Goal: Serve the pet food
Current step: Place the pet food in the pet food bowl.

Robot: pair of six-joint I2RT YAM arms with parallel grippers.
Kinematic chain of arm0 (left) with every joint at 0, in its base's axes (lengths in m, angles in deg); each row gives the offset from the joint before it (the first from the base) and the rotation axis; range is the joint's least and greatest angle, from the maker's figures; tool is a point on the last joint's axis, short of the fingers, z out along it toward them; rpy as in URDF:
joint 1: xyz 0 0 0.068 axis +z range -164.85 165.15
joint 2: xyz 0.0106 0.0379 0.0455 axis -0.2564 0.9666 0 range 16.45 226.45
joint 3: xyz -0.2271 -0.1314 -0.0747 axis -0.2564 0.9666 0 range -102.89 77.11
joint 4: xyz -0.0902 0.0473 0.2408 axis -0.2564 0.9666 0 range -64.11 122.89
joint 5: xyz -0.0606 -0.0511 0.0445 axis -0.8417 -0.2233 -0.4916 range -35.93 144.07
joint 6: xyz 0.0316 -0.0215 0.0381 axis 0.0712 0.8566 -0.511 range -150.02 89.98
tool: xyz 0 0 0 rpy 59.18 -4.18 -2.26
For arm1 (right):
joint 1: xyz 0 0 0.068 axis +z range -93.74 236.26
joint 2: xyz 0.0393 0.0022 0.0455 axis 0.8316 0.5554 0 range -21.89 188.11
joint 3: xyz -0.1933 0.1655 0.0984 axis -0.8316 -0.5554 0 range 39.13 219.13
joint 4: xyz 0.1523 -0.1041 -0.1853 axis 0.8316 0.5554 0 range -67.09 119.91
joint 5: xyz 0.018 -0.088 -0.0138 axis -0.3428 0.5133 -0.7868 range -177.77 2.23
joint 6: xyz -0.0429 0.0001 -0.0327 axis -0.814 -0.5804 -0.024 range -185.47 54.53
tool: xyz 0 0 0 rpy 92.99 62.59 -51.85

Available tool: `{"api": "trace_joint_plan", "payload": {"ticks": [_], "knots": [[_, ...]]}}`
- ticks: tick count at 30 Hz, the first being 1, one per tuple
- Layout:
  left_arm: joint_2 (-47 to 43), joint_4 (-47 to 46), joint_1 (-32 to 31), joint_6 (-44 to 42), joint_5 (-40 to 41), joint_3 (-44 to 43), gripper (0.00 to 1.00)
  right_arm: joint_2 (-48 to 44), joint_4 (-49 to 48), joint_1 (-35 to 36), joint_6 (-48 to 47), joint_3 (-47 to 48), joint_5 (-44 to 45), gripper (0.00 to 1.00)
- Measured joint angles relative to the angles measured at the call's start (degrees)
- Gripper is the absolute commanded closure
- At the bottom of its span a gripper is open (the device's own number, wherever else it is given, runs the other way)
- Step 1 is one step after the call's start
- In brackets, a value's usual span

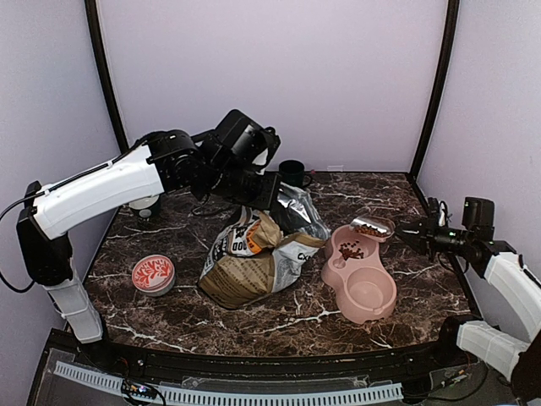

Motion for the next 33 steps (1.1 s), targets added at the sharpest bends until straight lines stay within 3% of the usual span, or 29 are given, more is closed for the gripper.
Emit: {"api": "trace_joint_plan", "payload": {"ticks": [16, 33], "knots": [[-1.4, -1.4, 0.15, 0.02, 0.22, 1.97, 1.0, 6.69, 16.63, -0.02, -14.53, 8.52, 10.12, 1.0], [-1.79, -1.7, 0.15, 0.02, 0.85, 2.51, 1.0, 8.96, 20.22, 0.0, -18.56, 10.56, 12.66, 1.0]]}}
